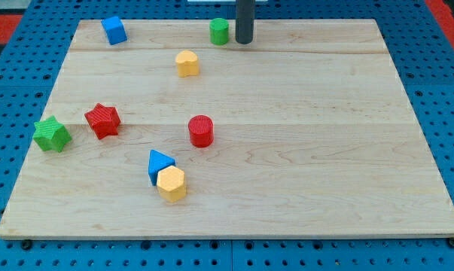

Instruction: Slightly move the red star towards up

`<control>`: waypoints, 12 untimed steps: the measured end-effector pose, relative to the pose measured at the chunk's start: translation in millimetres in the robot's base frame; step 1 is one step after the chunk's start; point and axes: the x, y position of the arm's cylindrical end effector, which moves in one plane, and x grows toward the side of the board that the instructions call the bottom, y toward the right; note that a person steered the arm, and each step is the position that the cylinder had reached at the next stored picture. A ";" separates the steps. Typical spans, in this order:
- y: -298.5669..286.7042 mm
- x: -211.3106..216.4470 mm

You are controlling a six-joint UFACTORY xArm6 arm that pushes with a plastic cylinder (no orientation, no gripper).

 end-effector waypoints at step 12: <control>-212.5 223.8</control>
